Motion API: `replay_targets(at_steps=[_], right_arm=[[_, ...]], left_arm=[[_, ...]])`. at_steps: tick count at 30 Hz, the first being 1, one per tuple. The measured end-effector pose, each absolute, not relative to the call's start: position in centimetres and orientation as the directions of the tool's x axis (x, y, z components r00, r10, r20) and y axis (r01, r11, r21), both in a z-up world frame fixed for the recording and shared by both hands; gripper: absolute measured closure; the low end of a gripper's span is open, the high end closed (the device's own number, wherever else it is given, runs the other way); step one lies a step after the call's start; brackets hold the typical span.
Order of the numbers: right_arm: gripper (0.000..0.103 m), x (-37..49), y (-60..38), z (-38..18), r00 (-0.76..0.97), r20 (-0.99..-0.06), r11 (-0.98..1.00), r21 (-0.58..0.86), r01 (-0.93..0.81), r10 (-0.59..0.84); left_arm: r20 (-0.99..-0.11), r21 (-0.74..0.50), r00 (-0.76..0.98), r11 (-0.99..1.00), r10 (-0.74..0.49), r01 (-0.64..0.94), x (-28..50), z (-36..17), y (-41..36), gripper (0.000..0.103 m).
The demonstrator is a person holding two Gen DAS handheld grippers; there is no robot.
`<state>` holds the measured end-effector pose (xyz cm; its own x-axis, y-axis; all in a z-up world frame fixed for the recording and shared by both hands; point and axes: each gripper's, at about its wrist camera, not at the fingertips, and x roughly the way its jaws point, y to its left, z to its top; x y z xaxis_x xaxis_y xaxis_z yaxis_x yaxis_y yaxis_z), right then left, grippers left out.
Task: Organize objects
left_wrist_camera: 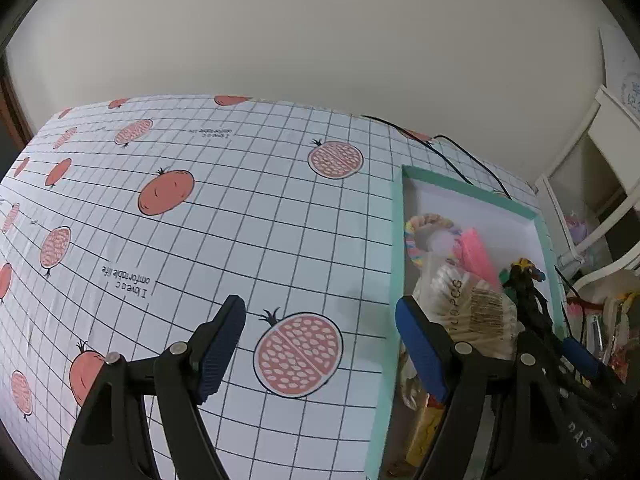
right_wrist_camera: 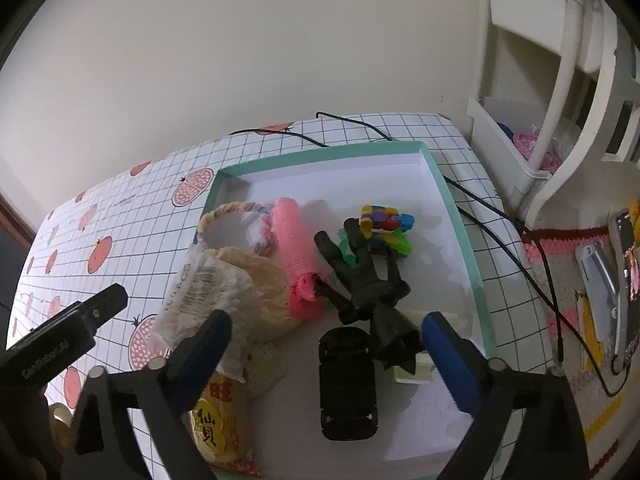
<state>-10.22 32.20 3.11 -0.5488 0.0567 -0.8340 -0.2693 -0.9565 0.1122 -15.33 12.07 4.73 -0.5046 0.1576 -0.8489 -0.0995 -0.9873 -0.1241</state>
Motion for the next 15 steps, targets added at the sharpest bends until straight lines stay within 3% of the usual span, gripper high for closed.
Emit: replay_targets(at_steps=[6, 12, 15], right_arm=[[0.0, -9.8, 31.6, 3.0, -0.55, -0.833, -0.959, 0.104, -0.265, 0.062], [0.0, -9.5, 31.3, 3.0, -0.547, -0.834, -0.961, 0.084, -0.265, 0.077], [0.0, -9.4, 31.2, 3.2, -0.548, -0.833, -0.962, 0.078, -0.263, 0.082]], left_arm=[[-0.836, -0.046, -0.542, -0.995, 0.085, -0.086, -14.7, 4.9, 11.7, 0.025], [-0.833, -0.08, -0.543, -0.994, 0.11, -0.078, -14.4, 5.0, 10.8, 0.024], [-0.824, -0.079, -0.556, -0.994, 0.107, -0.075, -14.2, 5.3, 10.7, 0.006]])
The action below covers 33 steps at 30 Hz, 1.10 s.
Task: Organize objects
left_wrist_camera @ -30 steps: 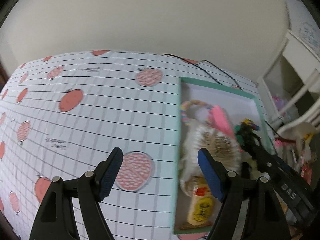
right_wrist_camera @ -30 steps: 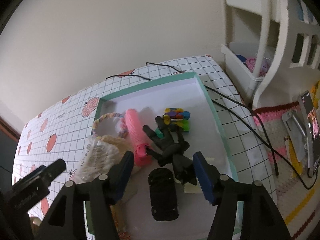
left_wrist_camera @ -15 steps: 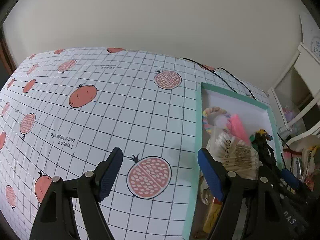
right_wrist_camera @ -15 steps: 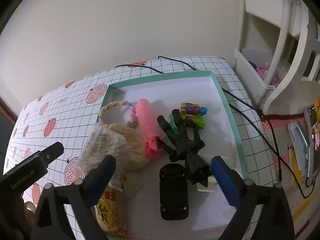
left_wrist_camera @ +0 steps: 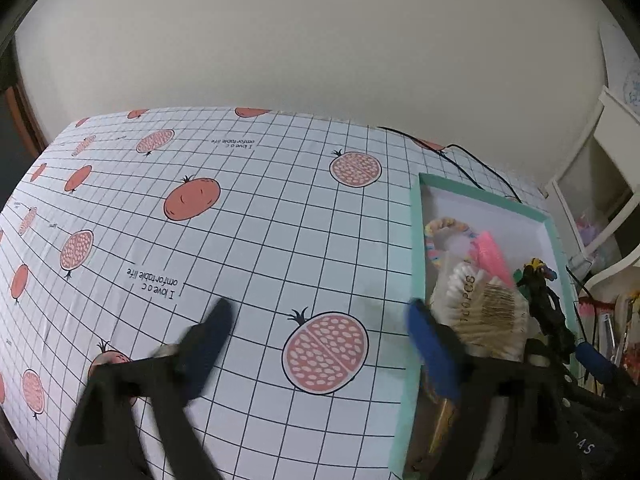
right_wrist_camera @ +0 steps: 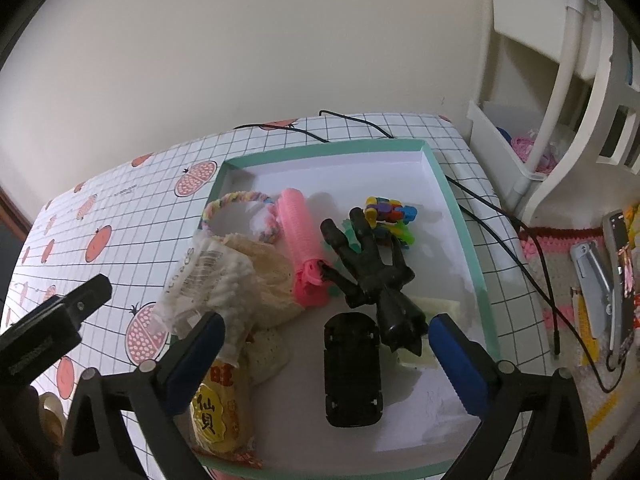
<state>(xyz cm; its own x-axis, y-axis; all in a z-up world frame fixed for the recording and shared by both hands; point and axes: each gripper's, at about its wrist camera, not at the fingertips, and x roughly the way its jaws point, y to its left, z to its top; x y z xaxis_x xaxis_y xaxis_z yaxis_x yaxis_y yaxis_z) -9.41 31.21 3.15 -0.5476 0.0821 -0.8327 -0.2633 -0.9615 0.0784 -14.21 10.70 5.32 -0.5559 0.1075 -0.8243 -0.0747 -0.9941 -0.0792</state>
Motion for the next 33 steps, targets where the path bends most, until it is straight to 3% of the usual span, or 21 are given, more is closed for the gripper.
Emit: replay_targets(at_steps=[18, 27, 33], right_arm=[[0.0, -5.5, 29.0, 4.1, -0.555, -0.829, -0.965, 0.08, -0.249, 0.074], [0.0, -2.6, 29.0, 3.9, -0.539, -0.84, -0.959, 0.092, -0.266, 0.069], [0.0, -0.2, 29.0, 4.0, -0.531, -0.844, -0.953, 0.101, -0.286, 0.07]], left_arm=[[-0.838, -0.082, -0.536, -0.995, 0.1, -0.058, -11.3, 5.8, 9.6, 0.006], [-0.844, 0.024, -0.535, -0.996, 0.025, -0.084, -7.5, 5.8, 9.7, 0.006], [-0.851, -0.022, -0.52, -0.995, 0.068, -0.094, -5.3, 5.7, 9.1, 0.006]])
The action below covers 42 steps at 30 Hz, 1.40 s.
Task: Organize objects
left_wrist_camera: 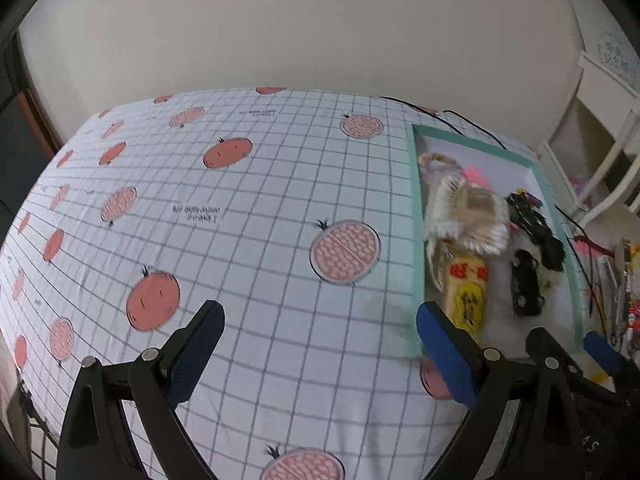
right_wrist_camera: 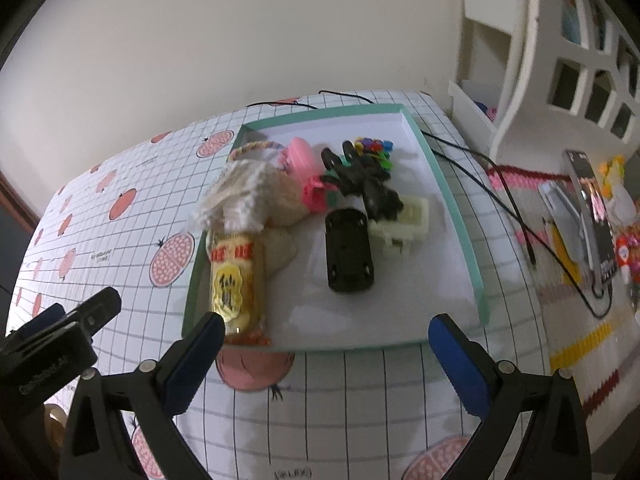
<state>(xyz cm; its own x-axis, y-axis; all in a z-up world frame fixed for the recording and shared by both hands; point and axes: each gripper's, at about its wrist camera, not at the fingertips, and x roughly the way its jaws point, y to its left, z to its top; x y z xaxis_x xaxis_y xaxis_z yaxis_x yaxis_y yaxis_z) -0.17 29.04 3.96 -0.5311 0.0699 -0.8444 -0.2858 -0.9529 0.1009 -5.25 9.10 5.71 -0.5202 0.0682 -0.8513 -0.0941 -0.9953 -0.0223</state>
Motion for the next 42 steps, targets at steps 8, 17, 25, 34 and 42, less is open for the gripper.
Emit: replay_targets(at_steps=[8, 17, 25, 34, 42], right_arm=[[0.0, 2.2, 28.4, 4.1, -0.535, -0.842, -0.951, 0.111, -0.29, 0.065], [0.0, 3.4, 27.7, 3.4, -0.519, -0.852, -0.949, 0.108, -0.296, 0.065], [0.0, 4.1, 27.5, 3.2, -0.511, -0.857, -0.949, 0.097, -0.301, 0.074], [0.0, 4.5, 26.6, 3.3, -0.506, -0.858, -0.958, 0.068, -0.278, 0.086], [0.0, 4.7, 26.5, 3.4, -0.509, -0.856, -0.957, 0.069, -0.282, 0.089]], left_arm=[[-0.857, -0.004, -0.512, -0.994, 0.059, -0.107, -2.7, 5.4, 8.4, 0.006], [-0.85, 0.006, -0.525, -0.995, 0.049, -0.102, -0.8, 5.0, 7.3, 0.006], [-0.85, 0.003, -0.524, -0.994, 0.056, -0.111, -0.1, 4.6, 6.6, 0.006], [-0.86, 0.025, -0.507, -0.99, 0.049, -0.139, 0.6, 4.1, 6.9, 0.006], [-0.861, 0.016, -0.505, -0.99, 0.056, -0.138, 0.8, 4.0, 6.5, 0.006]])
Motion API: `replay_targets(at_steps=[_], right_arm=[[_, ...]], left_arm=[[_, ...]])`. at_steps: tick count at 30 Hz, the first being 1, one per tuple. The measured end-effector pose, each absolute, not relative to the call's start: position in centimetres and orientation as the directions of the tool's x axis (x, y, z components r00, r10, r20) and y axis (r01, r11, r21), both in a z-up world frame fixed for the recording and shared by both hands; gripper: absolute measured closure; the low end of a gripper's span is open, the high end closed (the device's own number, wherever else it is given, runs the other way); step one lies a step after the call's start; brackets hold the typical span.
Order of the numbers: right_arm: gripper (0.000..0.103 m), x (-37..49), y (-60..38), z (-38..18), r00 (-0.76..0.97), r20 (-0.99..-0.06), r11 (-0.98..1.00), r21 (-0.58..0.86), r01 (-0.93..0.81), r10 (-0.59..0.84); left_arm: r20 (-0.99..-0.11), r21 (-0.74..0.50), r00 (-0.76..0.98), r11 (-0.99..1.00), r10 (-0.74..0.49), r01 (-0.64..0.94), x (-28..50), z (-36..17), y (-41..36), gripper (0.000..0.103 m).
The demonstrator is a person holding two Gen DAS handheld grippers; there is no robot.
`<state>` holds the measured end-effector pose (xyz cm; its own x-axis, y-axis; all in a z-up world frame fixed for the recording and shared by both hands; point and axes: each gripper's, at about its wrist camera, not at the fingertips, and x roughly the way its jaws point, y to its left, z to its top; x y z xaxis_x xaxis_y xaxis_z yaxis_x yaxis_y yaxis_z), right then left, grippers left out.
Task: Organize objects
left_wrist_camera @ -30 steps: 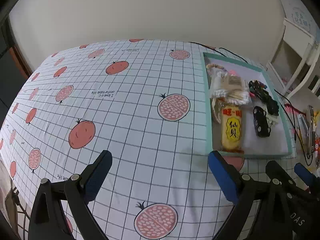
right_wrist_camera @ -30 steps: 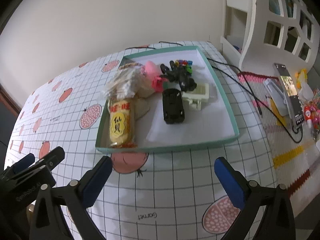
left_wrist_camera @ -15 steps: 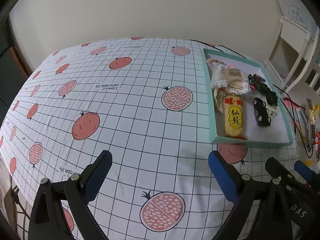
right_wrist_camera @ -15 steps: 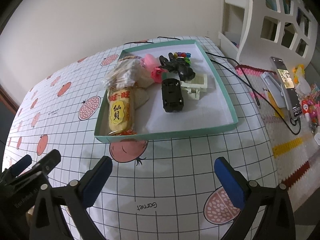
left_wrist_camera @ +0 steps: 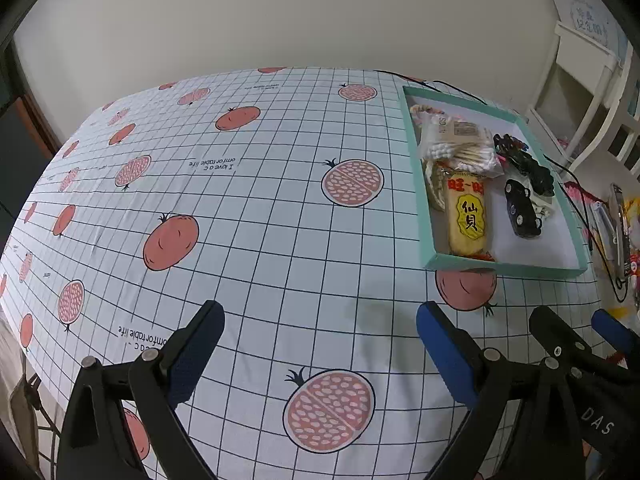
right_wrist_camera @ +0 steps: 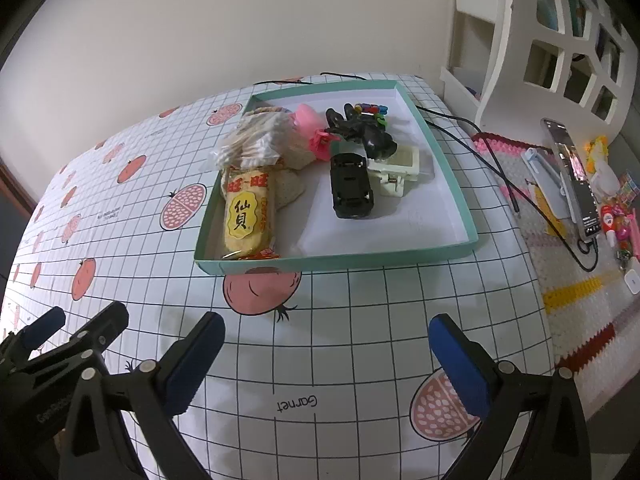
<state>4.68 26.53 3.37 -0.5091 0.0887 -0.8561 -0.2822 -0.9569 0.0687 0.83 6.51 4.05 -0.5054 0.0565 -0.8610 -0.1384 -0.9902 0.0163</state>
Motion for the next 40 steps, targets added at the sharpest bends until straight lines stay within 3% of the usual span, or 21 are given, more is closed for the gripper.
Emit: replay_targets(at_steps=[40], right_arm=[[0.0, 4.43, 26.48, 3.16, -0.507, -0.858, -0.959, 0.07, -0.275, 0.083]], left_arm=[[-0.858, 0.029, -0.511, -0.99, 0.047, -0.14, 0.92, 4.07, 6.9, 0.006]])
